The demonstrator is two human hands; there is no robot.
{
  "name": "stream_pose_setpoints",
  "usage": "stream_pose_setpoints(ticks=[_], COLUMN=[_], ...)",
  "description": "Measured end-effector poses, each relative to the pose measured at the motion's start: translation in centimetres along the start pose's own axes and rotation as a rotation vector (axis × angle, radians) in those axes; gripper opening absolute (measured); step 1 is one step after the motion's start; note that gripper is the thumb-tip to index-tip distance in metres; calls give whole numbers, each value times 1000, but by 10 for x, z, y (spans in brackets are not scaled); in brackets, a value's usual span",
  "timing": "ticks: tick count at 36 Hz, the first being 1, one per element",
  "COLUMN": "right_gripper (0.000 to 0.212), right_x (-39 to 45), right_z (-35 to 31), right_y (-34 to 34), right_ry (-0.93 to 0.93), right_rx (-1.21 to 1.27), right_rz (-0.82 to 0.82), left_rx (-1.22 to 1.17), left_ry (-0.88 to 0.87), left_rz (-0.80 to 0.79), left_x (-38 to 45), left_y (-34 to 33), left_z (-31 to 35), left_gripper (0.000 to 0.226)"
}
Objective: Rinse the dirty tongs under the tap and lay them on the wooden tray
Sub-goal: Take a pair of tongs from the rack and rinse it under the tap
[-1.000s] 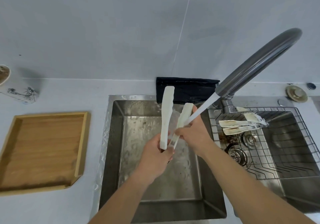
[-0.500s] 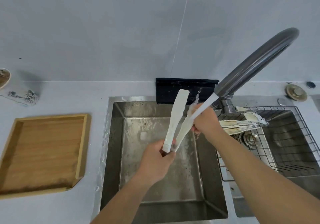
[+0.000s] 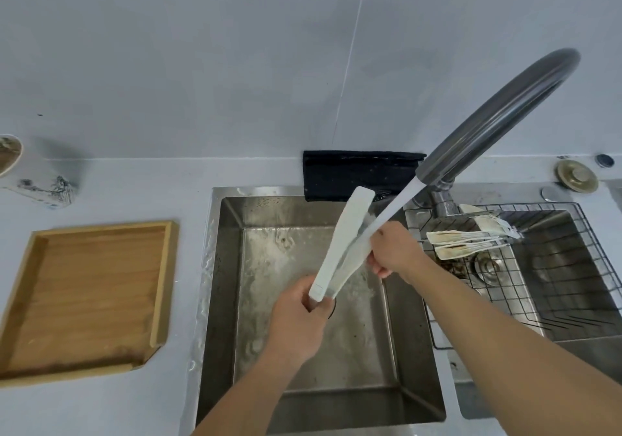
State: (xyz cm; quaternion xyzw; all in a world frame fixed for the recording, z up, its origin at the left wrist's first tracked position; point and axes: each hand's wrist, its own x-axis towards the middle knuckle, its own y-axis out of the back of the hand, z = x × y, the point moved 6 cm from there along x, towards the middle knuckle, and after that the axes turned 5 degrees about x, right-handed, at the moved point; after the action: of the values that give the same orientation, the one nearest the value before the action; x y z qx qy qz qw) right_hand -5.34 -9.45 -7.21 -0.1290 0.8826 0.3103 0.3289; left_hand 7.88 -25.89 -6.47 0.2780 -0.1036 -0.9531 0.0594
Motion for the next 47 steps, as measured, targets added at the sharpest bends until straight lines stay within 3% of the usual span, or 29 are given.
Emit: stream_pose_setpoints(ticks=[3,7,12,16,21,24,28,30,32,38,44,47], right_gripper=[29,19,37,30,23,27,16,20,24,51,61,56], right_x=[-1,-6,-8,-4,1,3,3,1,2,8,1,2], right_z=[1,7,13,13,7,3,0,0,-1,-16,-41,-50], right_y=[2,-9,-30,-21,-6,-2,-4,-6,-5,-5,-12,-10], right_ry=[2,-22,-84,-73,-22,10,-3,-19,-14,127,329,341], right_rx=[69,333,504,332,102,45,203,215,123,-544,-820,-776], right_rz=[14,-115,-173,-11,67,102,-102,-242,-328,-407,-417,-401], left_rx=[-20,-19,-10,-22,-89,-88,-92,-103,-91,-59,-96,-104], left_ry=[1,-6,7,35,68,85,89,89,77,74,93,94], left_rz=[21,46,54,38,9,8,4,7,14,-27,-47,-43], left_x=[2,6,5,1,-3,-2,-2,-1,1,5,11,15], left_y=[6,11,8,2,-1,-1,5,9,12,16,24,28], left_z=[0,2,-2,-7,-8,-7,-8,-7,-6,-2,6,9], left_gripper=[39,34,26,28,13,15,14,15,18,24,9,9])
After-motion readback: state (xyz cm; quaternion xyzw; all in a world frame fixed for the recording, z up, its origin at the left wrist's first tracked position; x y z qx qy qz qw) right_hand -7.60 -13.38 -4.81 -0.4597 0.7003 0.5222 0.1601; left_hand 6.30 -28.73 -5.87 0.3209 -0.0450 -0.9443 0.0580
